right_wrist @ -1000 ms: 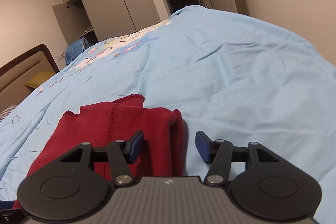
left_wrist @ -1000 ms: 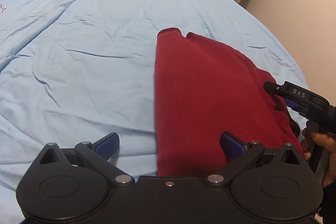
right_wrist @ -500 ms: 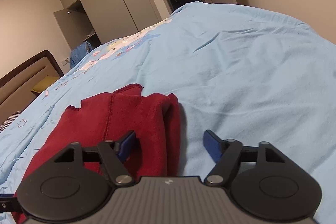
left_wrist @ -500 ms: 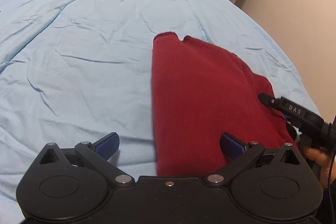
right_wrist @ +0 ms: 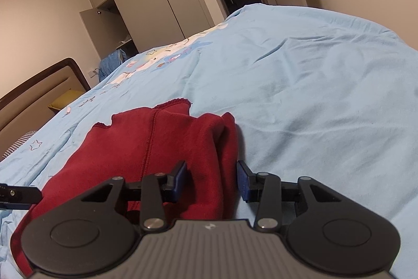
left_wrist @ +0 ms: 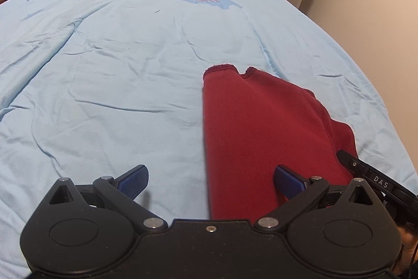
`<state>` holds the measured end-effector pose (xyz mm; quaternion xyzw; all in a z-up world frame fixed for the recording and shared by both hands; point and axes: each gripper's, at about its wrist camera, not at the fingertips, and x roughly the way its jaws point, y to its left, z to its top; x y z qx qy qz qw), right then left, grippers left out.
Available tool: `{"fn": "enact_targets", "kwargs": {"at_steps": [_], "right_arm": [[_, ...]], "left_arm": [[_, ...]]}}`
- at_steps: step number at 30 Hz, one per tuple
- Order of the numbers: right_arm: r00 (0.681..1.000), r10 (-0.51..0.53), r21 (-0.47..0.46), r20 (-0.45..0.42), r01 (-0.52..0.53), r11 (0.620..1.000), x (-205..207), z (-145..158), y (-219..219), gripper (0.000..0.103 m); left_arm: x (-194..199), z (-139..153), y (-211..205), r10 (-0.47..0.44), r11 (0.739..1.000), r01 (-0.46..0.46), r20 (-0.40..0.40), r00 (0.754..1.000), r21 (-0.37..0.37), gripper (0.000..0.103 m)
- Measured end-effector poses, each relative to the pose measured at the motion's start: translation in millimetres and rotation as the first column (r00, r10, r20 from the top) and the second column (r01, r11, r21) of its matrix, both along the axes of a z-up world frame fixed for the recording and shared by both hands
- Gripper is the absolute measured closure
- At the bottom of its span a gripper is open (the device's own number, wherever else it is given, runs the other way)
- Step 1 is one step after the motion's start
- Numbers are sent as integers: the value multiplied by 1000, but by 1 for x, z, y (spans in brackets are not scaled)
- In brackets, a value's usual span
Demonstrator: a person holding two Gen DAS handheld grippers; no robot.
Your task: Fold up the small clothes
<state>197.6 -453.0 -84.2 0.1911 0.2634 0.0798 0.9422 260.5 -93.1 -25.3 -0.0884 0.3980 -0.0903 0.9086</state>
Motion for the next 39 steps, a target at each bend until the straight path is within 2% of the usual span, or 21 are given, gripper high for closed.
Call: {"fn": "enact_targets", "kwargs": {"at_steps": [5,13,19,22,24,25,27,30,34,39], "right_arm": [[1000,-1,-2,4,1,1000,-2,-2,1,58],[1000,-4,-2,9,4,1000,-3,-5,1,58],[1000,-7,-9,16,7,1000,-4,-5,2,58],[1000,-9,-15,20,9,1000,-5,-5,3,58],[1000,-9,-25,21,9,1000,-5,-5,5,58],[1000,-10,-32,22,11,999,-5,-4,6,60],[1000,-8,-41,22,9,999,-5,-1,9,66],[1000,0,-73,27,2,997,-6,6,16,79],[999,3,-125,52,3,992,-9,19,25,86],[994,10,-110,111,2,994,-12,42,29,86]], "left_arm": [[10,-6,1,-17,1000,16,-29,999,-27,1],[18,-13,-2,-56,996,52,-50,997,-71,12],[21,-14,-7,-78,992,72,-56,995,-102,26],[22,-13,-9,-98,988,90,-57,994,-123,41],[21,-12,-12,-97,990,90,-56,994,-112,44],[21,-11,-13,-98,990,92,-53,994,-104,45],[20,-9,-13,-96,991,91,-47,994,-96,55],[18,-1,-16,-112,991,110,-24,993,-79,70],[10,15,-22,-168,986,168,47,985,-14,75],[6,42,-16,-184,983,186,129,974,-3,76]]}}
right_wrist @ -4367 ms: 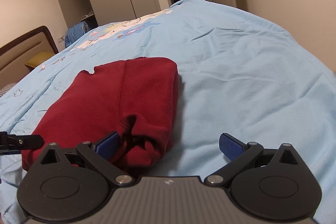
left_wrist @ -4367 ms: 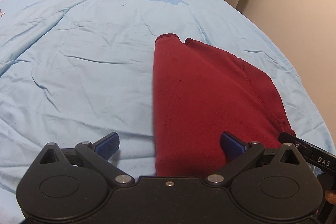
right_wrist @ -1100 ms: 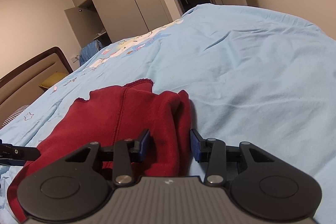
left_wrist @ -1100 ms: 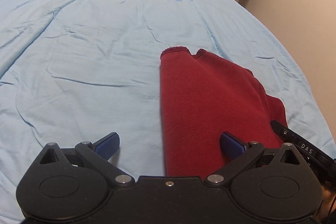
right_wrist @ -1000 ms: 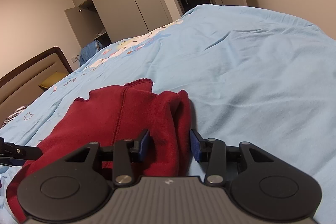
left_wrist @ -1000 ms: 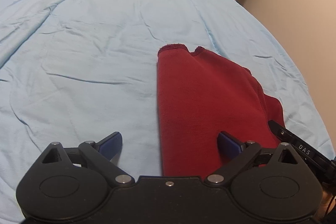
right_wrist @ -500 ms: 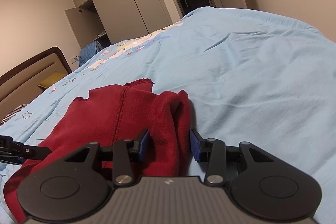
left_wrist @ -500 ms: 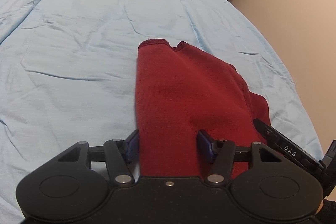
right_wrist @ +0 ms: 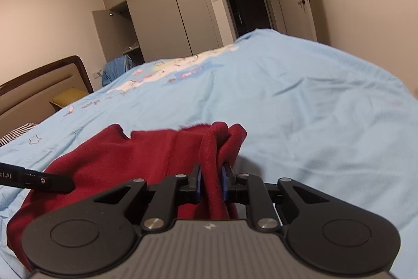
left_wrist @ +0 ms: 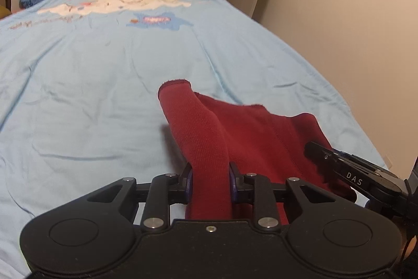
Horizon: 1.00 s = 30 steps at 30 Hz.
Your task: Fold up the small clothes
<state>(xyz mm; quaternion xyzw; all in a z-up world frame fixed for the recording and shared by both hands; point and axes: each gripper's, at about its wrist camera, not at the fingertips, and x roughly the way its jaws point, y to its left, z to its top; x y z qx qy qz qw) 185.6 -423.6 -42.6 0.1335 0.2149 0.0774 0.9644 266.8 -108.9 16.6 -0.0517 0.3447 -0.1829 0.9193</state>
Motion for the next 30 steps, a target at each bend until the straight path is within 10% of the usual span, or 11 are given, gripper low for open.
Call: {"fn": "enact_targets", "kwargs": {"at_steps": [14,30], "right_arm": [[985,149,29,90,-152,988,73,47,79,87],[978,178,-10,-104,-180,984,119,10,126,82]], "left_arm": [[30,50,74,143,981,-156,116,983,114,75],[48,-16,122,263,964,-259,-68,962,58,70]]}}
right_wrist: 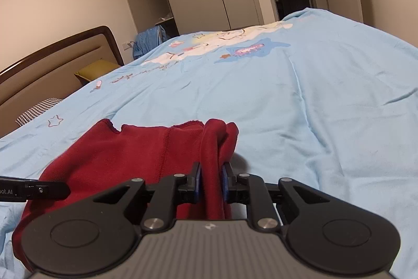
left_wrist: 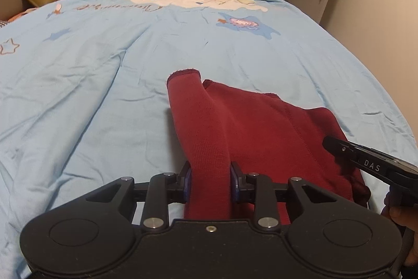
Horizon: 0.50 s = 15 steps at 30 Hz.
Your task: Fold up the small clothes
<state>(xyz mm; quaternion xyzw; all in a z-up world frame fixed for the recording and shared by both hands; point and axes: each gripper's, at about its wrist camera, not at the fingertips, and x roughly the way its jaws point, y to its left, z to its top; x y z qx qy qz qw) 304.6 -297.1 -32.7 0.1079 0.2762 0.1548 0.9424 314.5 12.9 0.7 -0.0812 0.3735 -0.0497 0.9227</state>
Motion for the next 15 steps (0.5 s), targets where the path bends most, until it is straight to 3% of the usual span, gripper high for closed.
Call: {"fn": "enact_targets", "kwargs": {"at_steps": [5,9,15], "right_arm": [[1000,-5,-62,-8,5,998,-2,-5,2,65],[1000,-11,-91,4,11,996,-7,-2,2,57],[999,-23,-97,42,27,995,-24,11,-2,32]], "left_arm": [[1,-5,2,24,1000,-24,-18,1000,2,62],[-2,-3,1,44,999,-44,-17,999,3,47],[-19,12,-2,72,997,-72,29,997,26,24]]}}
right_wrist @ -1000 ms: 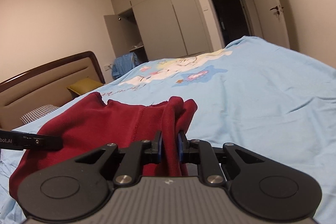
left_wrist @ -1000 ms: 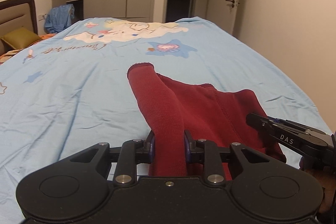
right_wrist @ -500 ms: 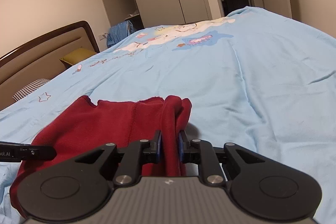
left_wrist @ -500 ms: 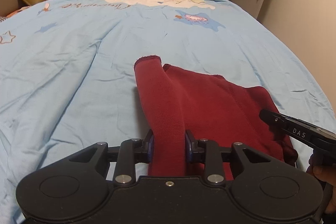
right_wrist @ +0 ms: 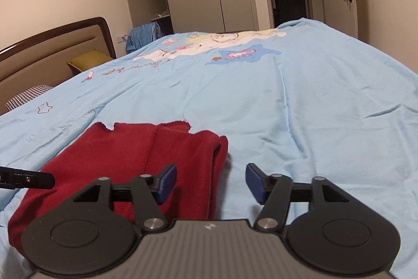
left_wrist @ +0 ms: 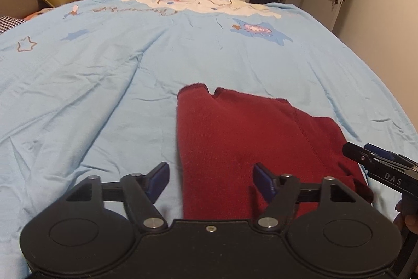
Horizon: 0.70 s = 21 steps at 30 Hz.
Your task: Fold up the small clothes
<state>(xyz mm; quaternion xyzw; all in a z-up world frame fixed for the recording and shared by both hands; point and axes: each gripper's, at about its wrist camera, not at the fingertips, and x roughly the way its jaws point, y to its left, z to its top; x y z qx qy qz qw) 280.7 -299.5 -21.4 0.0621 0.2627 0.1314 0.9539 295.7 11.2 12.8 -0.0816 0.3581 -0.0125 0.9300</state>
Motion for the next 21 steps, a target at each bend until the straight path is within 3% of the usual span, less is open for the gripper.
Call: {"fn": "enact_targets", "kwargs": {"at_steps": [4,8,21], "right_arm": [[999,-15,5,45,14,1000,-19,14,-4,13],[995,-24,25,95,21,999,-43,31,-10,3],[972,-7,12,234,5,1000,-138,70,-7,0]], "left_arm": [[-20,16,-1,20,1000,-21,52,998,16,12],[-46,31,-2,34,999,-37,116,993,30,2],[-141,56,-8,28,997,-46,254,967,67,1]]}}
